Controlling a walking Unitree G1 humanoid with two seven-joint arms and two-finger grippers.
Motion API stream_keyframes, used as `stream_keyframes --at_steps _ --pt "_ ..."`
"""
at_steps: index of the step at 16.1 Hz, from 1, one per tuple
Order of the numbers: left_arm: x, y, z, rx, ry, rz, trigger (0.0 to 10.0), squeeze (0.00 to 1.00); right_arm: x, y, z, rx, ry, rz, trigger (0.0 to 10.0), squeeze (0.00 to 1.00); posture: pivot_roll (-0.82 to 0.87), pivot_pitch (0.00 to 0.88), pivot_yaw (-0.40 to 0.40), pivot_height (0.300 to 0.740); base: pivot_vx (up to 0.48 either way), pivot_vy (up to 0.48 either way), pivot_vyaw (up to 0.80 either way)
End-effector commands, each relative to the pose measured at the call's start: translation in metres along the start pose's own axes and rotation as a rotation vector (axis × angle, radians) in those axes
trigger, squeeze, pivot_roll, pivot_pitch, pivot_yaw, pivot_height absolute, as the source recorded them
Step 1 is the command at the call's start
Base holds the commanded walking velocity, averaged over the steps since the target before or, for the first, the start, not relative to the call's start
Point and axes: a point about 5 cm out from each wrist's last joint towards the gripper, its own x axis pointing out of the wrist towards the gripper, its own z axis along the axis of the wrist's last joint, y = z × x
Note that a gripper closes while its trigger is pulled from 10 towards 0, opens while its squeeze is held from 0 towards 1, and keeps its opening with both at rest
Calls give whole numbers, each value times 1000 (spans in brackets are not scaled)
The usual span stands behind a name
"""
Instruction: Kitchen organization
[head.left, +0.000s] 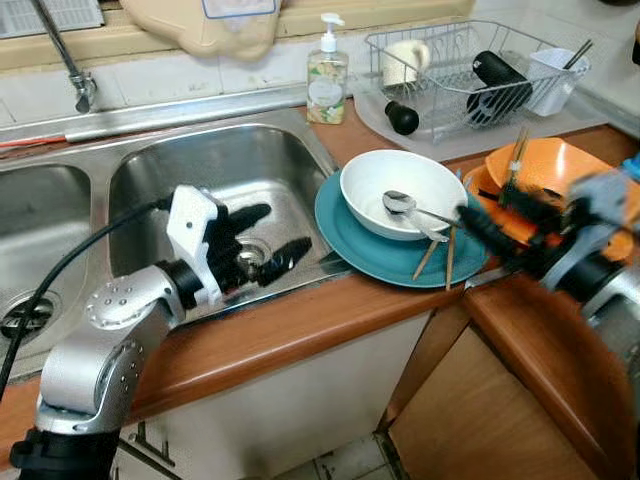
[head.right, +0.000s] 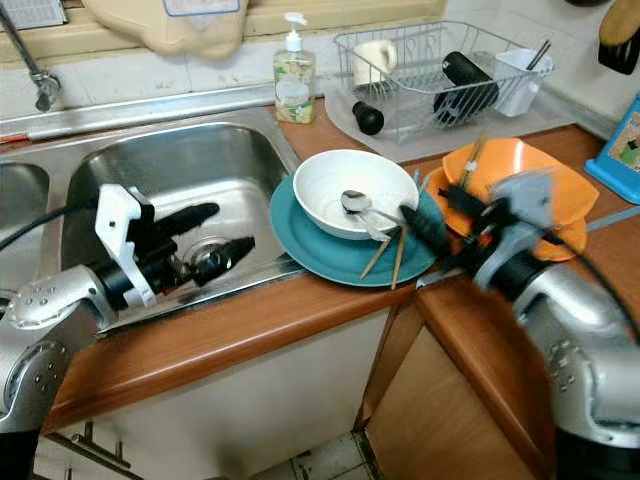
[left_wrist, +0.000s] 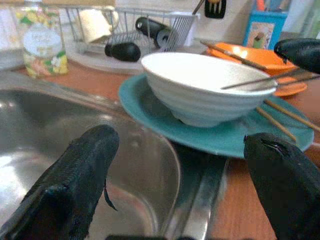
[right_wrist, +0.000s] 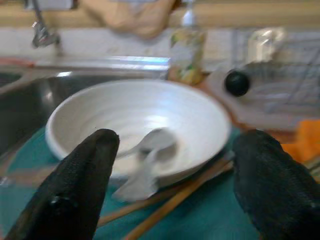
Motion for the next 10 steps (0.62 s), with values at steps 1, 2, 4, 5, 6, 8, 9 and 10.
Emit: stream_keyframes --at_steps 1,2,4,5,6,8,9,10 --pt "0 -4 4 12 -1 -27 10000 0 1 1 2 -20 -4 18 2392 0 -114 0 25 740 0 0 0" --pt "0 -5 5 4 -1 -36 10000 0 2 1 2 -19 -3 20 1333 0 -114 0 25 740 0 0 0" --pt "0 -7 4 2 6 -48 10000 0 4 -2 1 -22 0 1 0 0 -114 0 25 740 0 0 0" --pt "0 -7 4 1 11 -56 10000 0 6 -5 -1 -22 4 -14 0 0 -114 0 25 740 0 0 0" --pt "0 -7 4 0 14 -60 10000 0 7 -4 -1 -23 10 -9 0 0 -111 0 26 740 0 0 0" --pt "0 -9 3 1 23 -73 10000 0 9 -1 -3 -20 15 7 0 0 -111 0 26 740 0 0 0" --pt "0 -9 3 -1 25 -76 10000 0 10 0 -4 -17 13 12 0 0 -111 0 26 740 0 0 0" --pt "0 -10 3 -3 25 -80 10000 0 11 0 -4 -13 10 18 0 0 -109 0 26 740 0 0 0"
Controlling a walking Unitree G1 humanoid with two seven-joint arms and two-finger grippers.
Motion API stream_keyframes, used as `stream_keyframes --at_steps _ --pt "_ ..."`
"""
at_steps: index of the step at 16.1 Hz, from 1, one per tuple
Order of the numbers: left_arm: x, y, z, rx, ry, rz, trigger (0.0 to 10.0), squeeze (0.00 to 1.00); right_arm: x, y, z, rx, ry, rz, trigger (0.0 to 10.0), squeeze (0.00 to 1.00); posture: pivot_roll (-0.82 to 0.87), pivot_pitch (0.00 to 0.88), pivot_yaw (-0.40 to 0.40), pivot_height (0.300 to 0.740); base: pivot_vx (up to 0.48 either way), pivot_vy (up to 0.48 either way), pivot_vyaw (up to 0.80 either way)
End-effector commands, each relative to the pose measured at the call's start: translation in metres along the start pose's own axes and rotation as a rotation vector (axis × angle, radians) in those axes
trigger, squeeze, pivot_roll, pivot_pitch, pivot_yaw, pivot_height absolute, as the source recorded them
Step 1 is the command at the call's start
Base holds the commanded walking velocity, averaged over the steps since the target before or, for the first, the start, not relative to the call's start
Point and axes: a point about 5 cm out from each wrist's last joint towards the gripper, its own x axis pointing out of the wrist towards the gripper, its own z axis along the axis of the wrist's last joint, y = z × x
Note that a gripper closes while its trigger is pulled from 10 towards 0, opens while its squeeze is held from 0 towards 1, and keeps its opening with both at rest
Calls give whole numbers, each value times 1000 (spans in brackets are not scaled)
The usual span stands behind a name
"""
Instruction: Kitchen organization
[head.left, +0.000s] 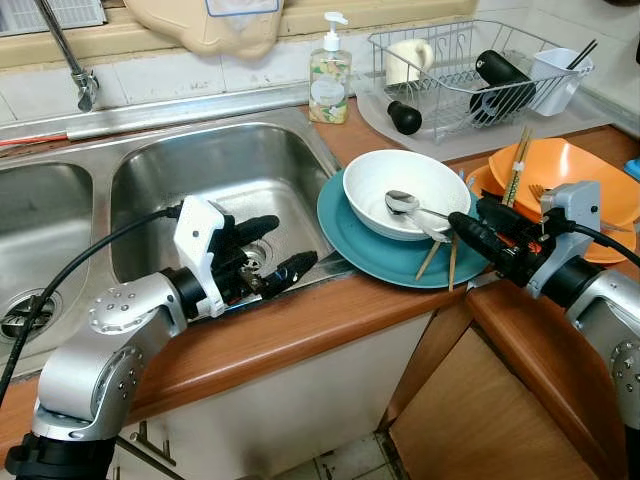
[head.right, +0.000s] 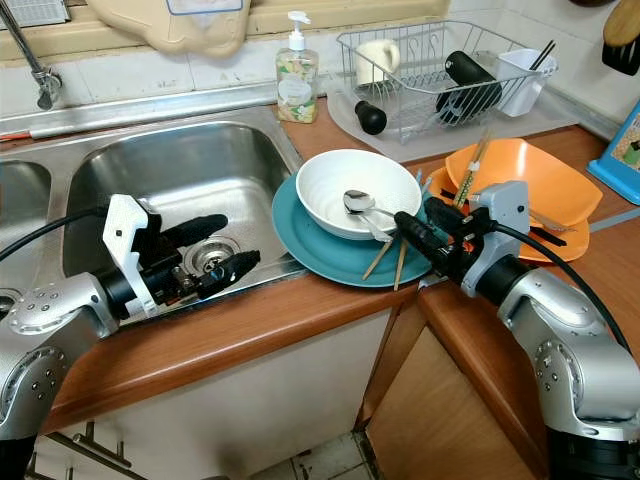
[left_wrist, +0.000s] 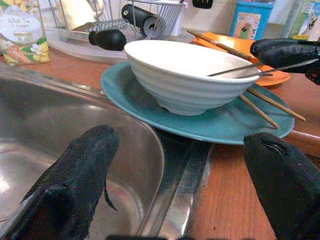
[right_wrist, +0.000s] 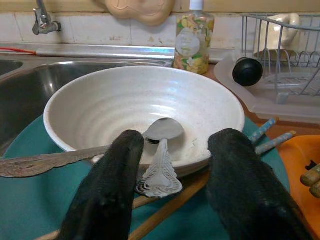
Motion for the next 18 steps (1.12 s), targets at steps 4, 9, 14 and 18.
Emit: stream_keyframes --at_steps 4,9,14,18 --pt "1 -4 3 16 8 -33 10000 0 5 2 0 0 3 29 0 0 -109 0 25 740 0 0 0" --pt "1 -7 2 20 20 -51 10000 0 6 2 -3 5 16 24 0 0 -107 0 26 740 0 0 0" --pt "3 -6 4 53 25 -45 10000 0 5 -1 12 -16 -32 4 0 0 -107 0 28 740 0 0 0" --pt "12 3 18 253 21 21 10000 0 7 6 45 -68 -131 46 0 0 -102 0 36 740 0 0 0"
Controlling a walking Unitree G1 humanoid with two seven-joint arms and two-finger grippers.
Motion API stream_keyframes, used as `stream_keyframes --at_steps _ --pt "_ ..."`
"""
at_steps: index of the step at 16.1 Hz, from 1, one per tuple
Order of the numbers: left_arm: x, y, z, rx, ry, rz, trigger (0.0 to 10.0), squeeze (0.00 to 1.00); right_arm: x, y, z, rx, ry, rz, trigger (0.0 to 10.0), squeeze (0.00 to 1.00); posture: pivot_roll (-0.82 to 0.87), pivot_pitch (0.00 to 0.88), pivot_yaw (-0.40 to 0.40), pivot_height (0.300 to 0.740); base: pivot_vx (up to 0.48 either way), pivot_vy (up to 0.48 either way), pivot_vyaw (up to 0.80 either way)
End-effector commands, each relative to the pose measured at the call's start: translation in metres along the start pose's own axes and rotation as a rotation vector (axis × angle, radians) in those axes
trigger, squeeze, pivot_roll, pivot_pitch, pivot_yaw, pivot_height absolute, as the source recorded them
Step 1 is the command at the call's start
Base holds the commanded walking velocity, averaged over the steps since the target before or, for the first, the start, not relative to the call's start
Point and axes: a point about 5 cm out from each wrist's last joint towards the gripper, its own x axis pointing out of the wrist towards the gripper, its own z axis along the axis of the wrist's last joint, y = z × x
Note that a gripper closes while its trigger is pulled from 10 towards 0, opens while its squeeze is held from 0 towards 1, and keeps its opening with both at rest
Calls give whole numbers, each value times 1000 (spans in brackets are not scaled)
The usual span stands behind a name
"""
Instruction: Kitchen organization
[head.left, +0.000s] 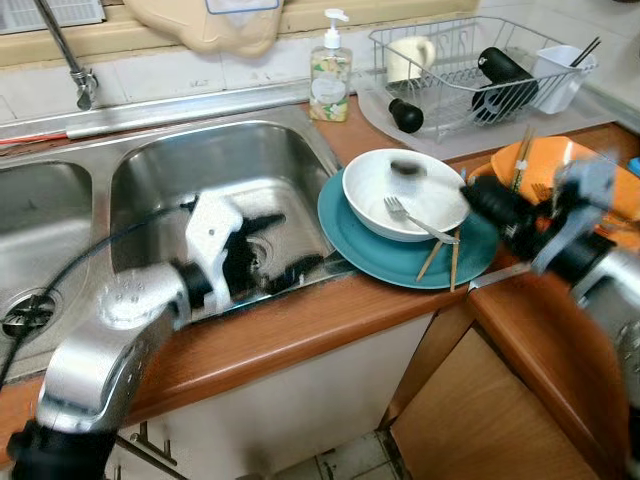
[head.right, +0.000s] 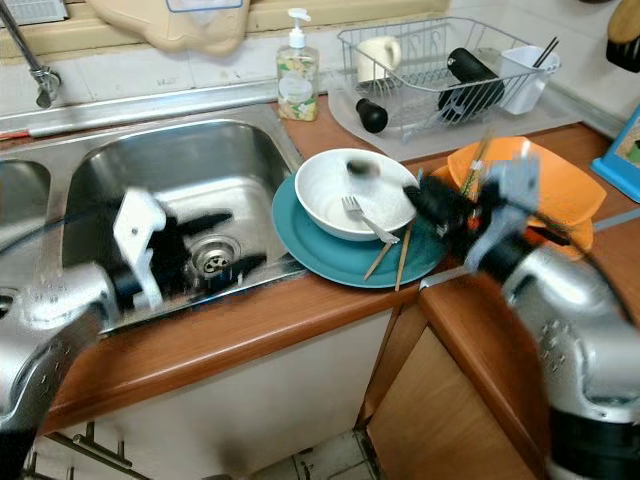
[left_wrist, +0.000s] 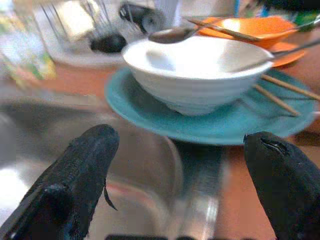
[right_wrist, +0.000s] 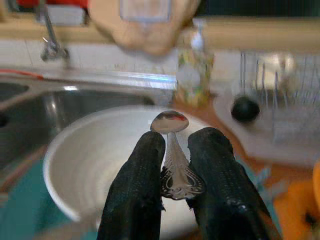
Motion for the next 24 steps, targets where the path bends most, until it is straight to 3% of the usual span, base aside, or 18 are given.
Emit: stream_keyframes --at_steps 1,2,4,7,8,9,10,11,16,24 --pt "4 3 4 96 2 26 10000 0 2 6 10 -29 -19 36 0 0 -102 0 38 740 0 0 0" --pt "9 9 9 251 13 61 10000 0 8 13 15 -70 -13 68 0 0 -102 0 41 740 0 0 0" --pt "18 12 21 400 -13 81 10000 0 19 25 20 -104 7 91 0 0 -99 0 44 740 0 0 0" --pt "26 14 31 540 -48 96 10000 0 34 42 25 -107 15 118 0 0 -98 0 47 740 0 0 0" --pt "29 15 32 580 -54 98 6000 0 39 50 26 -103 17 133 0 0 -95 0 48 740 0 0 0" --pt "31 16 32 615 -57 90 1255 0 45 60 29 -95 8 158 0 0 -95 0 48 740 0 0 0" --pt "32 16 32 628 -59 86 1255 0 46 63 30 -92 6 167 0 0 -95 0 48 740 0 0 0" --pt "34 16 32 639 -59 83 0 0 49 70 31 -90 2 183 0 0 -95 0 48 740 0 0 0" --pt "45 24 30 763 -51 132 0 0 61 96 27 -64 31 263 0 0 -87 0 45 740 0 0 0" --pt "48 31 27 816 -51 157 0 0 67 103 25 -32 35 248 0 0 -87 0 55 740 0 0 0"
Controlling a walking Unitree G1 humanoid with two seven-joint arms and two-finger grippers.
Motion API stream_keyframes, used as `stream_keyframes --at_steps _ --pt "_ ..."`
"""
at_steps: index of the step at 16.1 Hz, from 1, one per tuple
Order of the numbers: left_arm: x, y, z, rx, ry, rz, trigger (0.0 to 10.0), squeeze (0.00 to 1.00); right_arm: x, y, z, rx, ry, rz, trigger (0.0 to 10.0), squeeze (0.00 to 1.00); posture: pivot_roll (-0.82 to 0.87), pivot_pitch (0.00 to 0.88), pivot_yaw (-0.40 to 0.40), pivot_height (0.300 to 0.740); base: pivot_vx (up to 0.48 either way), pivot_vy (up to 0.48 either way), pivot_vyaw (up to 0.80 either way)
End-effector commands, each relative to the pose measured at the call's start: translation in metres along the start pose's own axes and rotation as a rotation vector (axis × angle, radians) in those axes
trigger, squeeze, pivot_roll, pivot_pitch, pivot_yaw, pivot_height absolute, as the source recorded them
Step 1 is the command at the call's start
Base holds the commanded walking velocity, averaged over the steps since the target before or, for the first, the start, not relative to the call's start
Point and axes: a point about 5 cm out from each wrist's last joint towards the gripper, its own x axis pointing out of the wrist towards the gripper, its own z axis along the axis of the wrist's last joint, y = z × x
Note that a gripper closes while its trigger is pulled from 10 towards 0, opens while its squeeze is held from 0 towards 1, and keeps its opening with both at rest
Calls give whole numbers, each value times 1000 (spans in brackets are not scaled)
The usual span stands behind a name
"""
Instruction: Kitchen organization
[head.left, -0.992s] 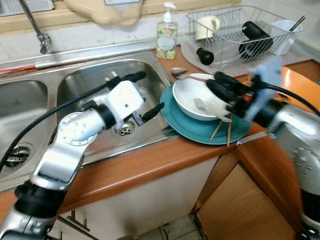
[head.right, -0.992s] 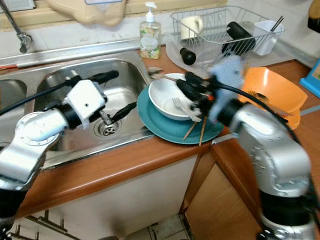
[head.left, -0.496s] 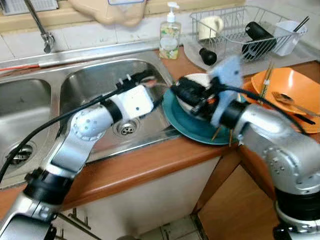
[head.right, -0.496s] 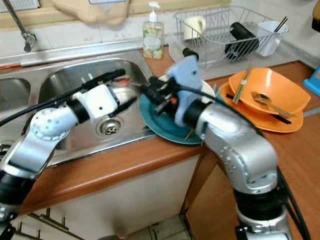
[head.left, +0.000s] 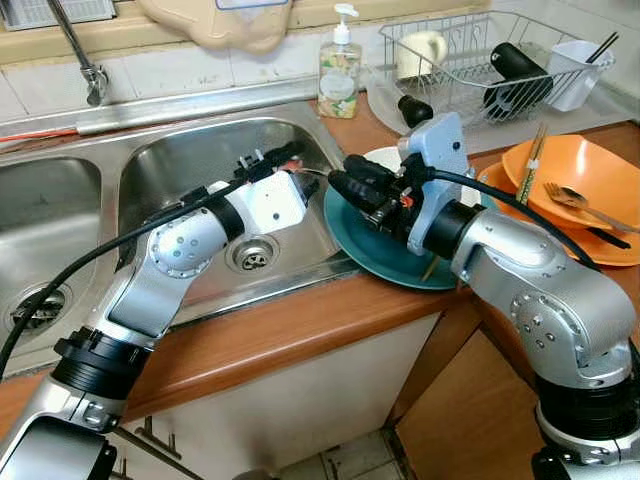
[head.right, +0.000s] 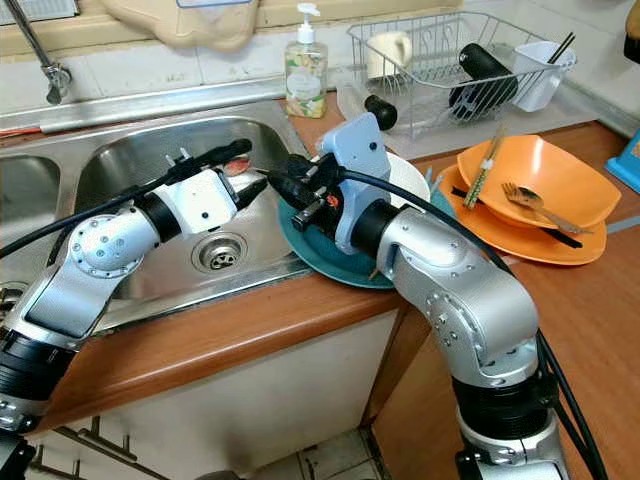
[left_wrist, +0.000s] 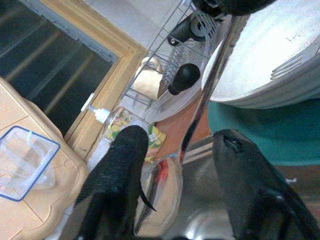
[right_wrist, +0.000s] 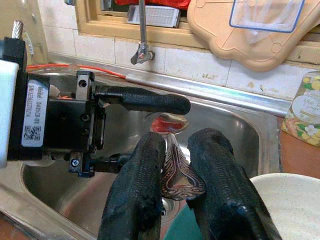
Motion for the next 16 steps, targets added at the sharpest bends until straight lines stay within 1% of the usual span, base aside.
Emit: stream_keyframes --at_steps 1,4,9,16 --pt "3 6 2 30 -6 13 0 0 1 4 8 -21 -21 11 0 0 -86 0 55 740 0 0 0" --pt "4 8 0 46 -1 23 0 0 2 6 9 -13 -27 18 0 0 -86 0 57 740 0 0 0" --pt "7 5 0 53 -11 21 0 0 4 10 8 -1 -27 31 0 0 -82 0 56 740 0 0 0" --pt "9 3 2 75 -27 -2 0 0 5 8 10 -8 -31 29 0 0 -81 0 51 740 0 0 0"
